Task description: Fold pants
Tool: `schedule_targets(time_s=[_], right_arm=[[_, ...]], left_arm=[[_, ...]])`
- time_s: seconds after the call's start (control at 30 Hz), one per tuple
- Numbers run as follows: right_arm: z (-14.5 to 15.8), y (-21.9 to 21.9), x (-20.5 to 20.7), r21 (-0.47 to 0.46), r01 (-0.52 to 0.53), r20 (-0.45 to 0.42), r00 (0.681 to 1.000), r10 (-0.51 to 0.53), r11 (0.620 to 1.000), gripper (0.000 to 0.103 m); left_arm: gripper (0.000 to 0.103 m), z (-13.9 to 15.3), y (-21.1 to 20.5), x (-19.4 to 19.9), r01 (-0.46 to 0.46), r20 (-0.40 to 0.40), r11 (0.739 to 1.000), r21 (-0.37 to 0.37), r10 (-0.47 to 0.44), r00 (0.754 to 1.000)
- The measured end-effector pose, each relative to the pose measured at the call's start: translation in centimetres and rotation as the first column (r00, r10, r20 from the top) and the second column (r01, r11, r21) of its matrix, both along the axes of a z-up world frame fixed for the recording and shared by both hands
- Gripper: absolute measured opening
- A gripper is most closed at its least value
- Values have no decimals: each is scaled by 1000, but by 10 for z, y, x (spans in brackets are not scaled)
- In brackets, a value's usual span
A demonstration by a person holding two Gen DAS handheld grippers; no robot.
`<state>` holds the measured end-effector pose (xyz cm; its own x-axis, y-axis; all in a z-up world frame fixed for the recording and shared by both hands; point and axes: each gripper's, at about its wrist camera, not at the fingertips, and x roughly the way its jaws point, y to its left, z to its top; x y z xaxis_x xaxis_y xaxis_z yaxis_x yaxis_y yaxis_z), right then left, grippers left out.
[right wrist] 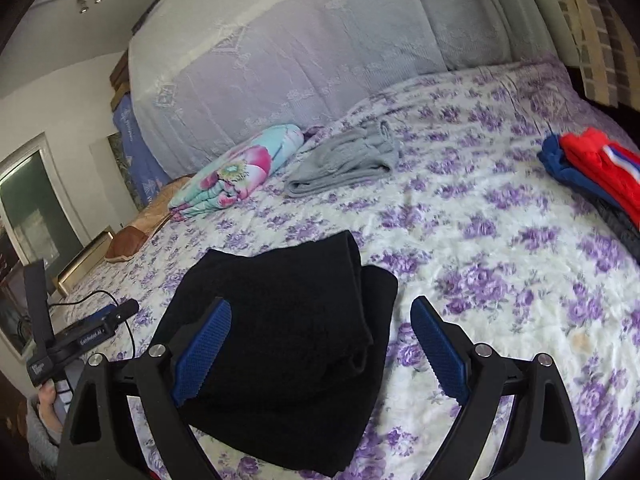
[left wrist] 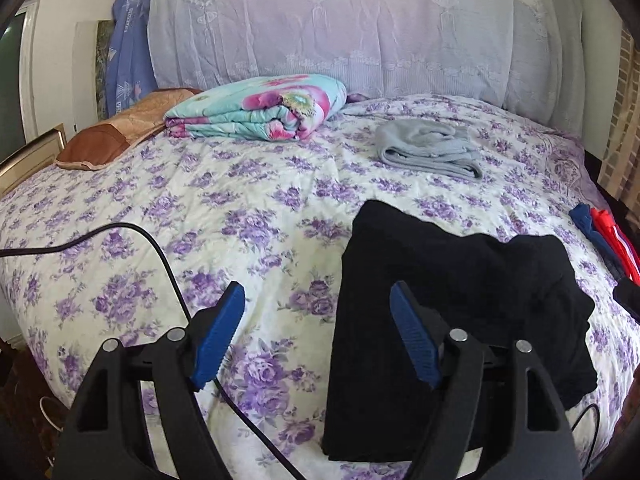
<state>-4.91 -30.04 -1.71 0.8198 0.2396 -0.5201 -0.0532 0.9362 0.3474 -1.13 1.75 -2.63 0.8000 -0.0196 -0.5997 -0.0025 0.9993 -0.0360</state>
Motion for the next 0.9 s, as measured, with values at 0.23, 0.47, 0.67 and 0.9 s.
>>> schedule_targets(time_s=[0.23,0.47,0.67,0.9], right_arm=[[-33,11,14,54,-28,-101,994,33,998,65],[-36,18,14,-57,-35,-80,996,31,998,36],[-12,16,-10,-103,-56,-62,997,50,993,13],[-42,-7,-10,9,1,-149,989,0,1000,57]], left_arm=[[73,-31,-9,17,46,-66,999,0,-46,997],[80,-40,-4,25,39,-90,999,-18,-40,995],[80,-32,-7,21,56,-75,998,-16,-57,996],[82,-40,-13,20,60,-90,998,35,-57,994]])
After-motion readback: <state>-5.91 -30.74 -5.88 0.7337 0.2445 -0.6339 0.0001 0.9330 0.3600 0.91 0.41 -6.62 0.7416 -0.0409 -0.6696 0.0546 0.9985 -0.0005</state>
